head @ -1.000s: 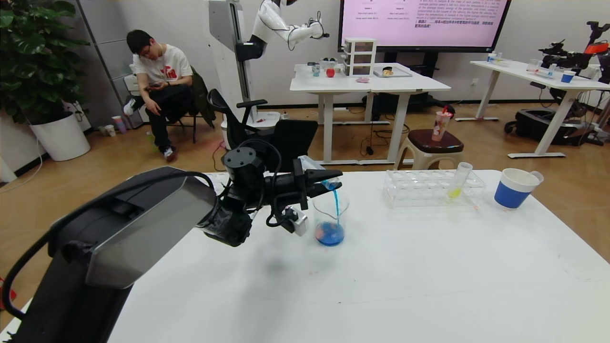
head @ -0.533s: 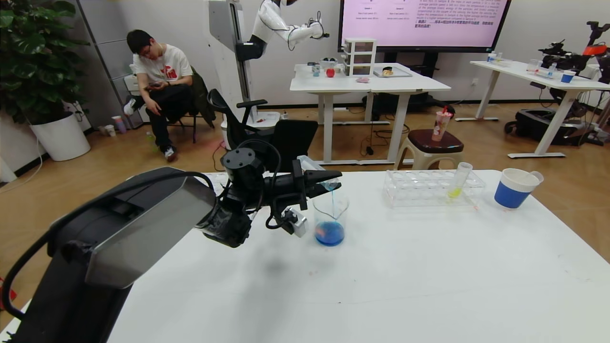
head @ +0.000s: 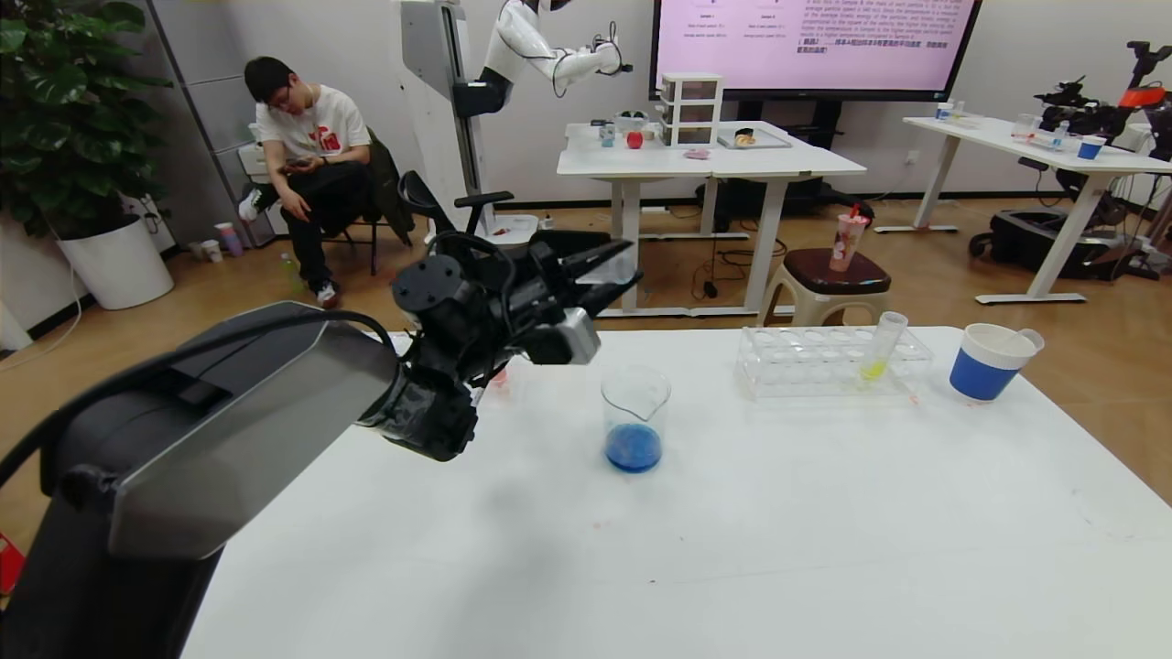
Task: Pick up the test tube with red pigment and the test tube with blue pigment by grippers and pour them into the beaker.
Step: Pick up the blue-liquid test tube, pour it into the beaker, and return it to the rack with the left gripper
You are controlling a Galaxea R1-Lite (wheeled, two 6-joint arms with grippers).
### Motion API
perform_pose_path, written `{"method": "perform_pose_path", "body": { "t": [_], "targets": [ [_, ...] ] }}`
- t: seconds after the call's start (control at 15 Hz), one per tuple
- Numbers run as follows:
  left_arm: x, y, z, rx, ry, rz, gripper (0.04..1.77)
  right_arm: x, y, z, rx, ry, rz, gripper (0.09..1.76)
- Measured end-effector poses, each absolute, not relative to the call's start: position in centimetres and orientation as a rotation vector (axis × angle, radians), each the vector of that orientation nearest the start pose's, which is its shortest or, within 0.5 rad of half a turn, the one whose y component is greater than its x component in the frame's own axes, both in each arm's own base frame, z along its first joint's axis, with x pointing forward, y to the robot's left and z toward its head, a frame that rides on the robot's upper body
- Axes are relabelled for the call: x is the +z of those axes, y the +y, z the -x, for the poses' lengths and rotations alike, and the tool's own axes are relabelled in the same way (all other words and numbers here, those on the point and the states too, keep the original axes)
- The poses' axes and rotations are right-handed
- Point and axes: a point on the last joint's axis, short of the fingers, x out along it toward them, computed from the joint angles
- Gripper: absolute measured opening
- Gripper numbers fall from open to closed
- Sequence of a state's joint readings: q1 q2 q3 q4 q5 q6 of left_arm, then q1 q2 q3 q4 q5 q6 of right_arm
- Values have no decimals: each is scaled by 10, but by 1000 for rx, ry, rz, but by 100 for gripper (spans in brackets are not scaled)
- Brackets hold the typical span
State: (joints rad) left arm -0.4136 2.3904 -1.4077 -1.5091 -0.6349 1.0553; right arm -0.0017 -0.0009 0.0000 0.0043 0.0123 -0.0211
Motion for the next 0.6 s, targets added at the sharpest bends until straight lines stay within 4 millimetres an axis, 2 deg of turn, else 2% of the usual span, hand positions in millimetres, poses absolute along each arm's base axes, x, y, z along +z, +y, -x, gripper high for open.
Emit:
{"method": "perform_pose_path", "body": {
  "t": [0.2,0.4,0.6],
  "targets": [
    [160,-195,-411,-413,-799,-727,52,75,0,23,10,4,21,174],
    [176,-201,-397,-174,-600,-370,52,75,0,23,11,3,21,174],
    [190,-187,-394,-63,-475,-174,53,75,0,23,11,4,21,174]
  ]
}}
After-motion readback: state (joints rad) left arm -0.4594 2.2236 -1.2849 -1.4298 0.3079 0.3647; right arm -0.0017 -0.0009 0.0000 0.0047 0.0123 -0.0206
